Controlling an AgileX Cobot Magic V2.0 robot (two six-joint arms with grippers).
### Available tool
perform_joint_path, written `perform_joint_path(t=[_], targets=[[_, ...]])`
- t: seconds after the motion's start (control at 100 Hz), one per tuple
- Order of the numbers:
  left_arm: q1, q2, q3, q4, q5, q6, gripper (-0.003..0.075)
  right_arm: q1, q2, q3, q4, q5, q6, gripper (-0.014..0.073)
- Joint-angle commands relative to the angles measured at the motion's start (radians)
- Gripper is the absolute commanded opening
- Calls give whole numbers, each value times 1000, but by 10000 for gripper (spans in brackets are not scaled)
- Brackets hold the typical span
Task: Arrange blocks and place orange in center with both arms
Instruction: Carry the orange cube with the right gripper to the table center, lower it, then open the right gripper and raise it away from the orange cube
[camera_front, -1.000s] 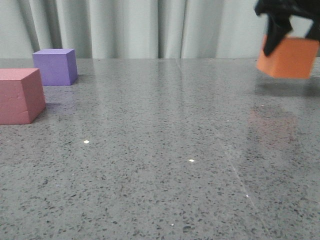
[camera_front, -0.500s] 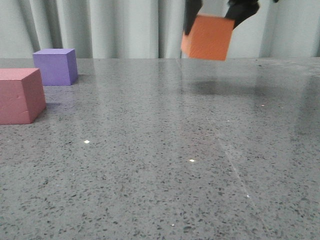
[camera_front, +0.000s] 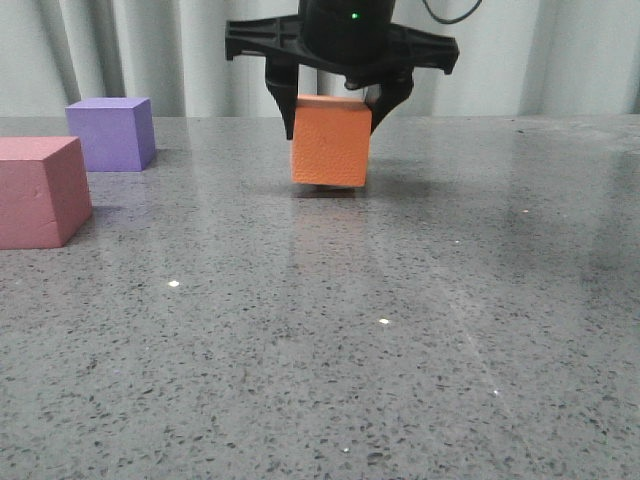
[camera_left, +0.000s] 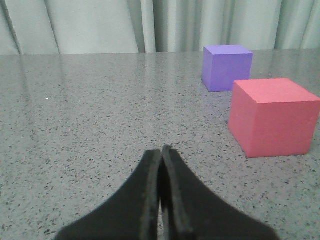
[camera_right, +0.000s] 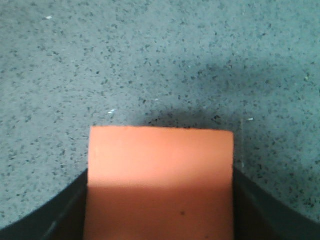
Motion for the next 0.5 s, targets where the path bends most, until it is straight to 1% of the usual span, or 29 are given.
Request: perform_joint_path(t=[0.0, 0.24, 0.29, 0.36, 0.49], targets=[[2, -33, 57, -6, -81, -2, -19, 3, -46, -37, -40, -22, 13, 318], [2, -33, 57, -6, -81, -2, -19, 13, -43, -37, -34, -21, 18, 323], [2, -33, 57, -6, -81, -2, -19, 13, -43, -37, -31, -21, 18, 336], [2, -33, 57, -6, -81, -2, -19, 13, -43, -37, -24, -21, 18, 393], [2, -33, 57, -6, -81, -2, -19, 14, -43, -37, -21, -21, 18, 549]])
